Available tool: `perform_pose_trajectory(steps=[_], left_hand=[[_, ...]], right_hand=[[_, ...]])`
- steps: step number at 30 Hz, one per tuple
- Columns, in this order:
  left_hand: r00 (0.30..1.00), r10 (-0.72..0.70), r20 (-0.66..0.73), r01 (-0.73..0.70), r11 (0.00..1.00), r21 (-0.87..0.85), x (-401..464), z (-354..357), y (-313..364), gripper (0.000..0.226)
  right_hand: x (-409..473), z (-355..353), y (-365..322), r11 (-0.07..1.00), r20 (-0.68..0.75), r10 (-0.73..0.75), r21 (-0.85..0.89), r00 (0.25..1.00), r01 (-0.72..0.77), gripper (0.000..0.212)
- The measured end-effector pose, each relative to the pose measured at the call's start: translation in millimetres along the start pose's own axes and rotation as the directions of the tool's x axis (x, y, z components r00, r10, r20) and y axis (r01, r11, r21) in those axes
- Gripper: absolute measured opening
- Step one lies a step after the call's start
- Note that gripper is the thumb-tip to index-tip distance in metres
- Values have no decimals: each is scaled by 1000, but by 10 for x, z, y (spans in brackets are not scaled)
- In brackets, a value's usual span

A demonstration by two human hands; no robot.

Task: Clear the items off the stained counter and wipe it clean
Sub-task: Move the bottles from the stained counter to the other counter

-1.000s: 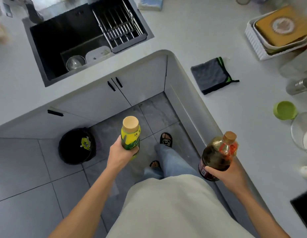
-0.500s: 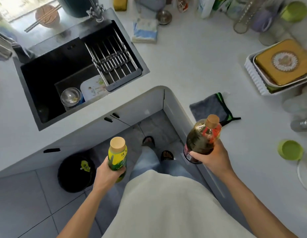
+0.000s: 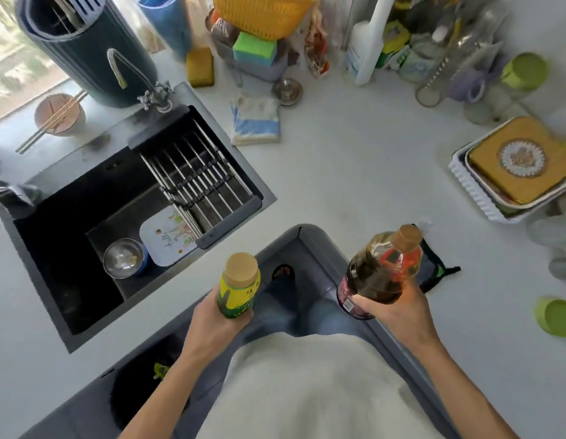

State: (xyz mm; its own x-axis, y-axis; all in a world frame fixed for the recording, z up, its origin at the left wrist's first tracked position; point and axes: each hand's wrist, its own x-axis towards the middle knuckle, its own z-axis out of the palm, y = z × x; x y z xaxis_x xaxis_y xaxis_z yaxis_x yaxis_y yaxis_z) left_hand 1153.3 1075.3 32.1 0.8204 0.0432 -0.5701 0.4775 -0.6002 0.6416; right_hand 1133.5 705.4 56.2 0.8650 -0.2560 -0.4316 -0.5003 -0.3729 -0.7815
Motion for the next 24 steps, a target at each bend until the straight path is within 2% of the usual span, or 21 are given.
perform_pose_trajectory(steps=[5, 9, 13, 16, 19, 24], left_hand=[[980, 194, 41, -194, 981, 3, 607, -44, 882, 31], [956, 291, 39, -289, 956, -45, 1143, 66, 1601, 31], [944, 329, 33, -327, 943, -61, 1692, 211, 2213, 33], [944, 329, 38, -325, 943, -73, 2078, 340, 2550, 46], [943, 332, 2, -331, 940, -78, 2435, 476, 2802, 45], [934, 350, -75, -357, 928, -106, 2954, 669, 3054, 44]], right_hand=[[317, -36, -302, 996, -93, 22, 88, 995, -13, 77], [857, -87, -539, 988, -158, 0, 153, 987, 25, 78], [1491, -175, -733, 977, -180, 5, 209, 984, 33, 83], [1966, -205, -888, 976, -239, -3, 212, 971, 55, 73], [2441, -227, -1010, 974, -265, -42, 206, 963, 99, 63], [3063, -247, -1130, 973, -280, -135, 143, 950, 180, 67]])
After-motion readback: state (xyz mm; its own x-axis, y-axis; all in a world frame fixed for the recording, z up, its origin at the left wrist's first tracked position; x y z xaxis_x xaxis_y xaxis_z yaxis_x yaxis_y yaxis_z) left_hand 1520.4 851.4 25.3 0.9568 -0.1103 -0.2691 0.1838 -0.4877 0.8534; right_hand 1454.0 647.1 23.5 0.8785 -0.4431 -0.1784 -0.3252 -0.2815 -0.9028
